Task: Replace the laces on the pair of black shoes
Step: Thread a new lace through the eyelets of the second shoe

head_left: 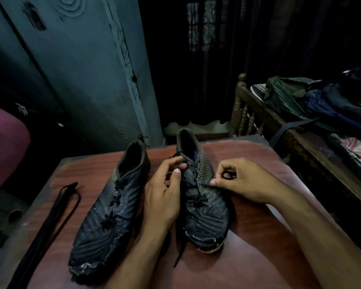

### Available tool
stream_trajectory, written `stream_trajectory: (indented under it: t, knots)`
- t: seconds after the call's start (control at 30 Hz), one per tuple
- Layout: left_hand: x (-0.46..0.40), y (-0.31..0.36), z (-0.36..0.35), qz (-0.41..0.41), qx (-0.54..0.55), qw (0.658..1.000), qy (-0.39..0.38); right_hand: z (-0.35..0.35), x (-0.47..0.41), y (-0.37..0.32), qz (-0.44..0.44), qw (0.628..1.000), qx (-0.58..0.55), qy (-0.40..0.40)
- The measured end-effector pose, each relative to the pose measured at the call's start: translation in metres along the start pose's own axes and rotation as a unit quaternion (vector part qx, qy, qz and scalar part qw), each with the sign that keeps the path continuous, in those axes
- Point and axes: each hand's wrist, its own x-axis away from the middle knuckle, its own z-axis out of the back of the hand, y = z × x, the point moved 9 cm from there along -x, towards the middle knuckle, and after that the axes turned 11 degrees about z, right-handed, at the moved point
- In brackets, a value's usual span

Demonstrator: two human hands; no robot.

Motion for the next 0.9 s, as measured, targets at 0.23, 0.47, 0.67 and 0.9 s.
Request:
stream_trajectory:
  t: [0.23, 0.47, 0.67, 0.9]
  knots:
    - [0.002, 0.003, -0.003, -0.019, -0.029, 0.999, -0.011, 0.044, 0.003, 0.012, 0.021, 0.977, -0.047, 0.205]
    - [0.004, 0.005, -0.01, -0.073, -0.103, 0.992, -0.032, 0.023, 0.002, 0.009, -0.019, 0.885, -0.397, 0.241]
    - [0.0, 0.004, -0.011, -0.091, -0.076, 0.993, -0.028, 0.051, 0.01, 0.019, -0.01, 0.918, -0.278, 0.282]
    - [0.002, -0.001, -0.024, -0.095, -0.166, 0.98, -0.06, -0.008, -0.001, -0.009, 0.051, 0.996, 0.073, -0.005]
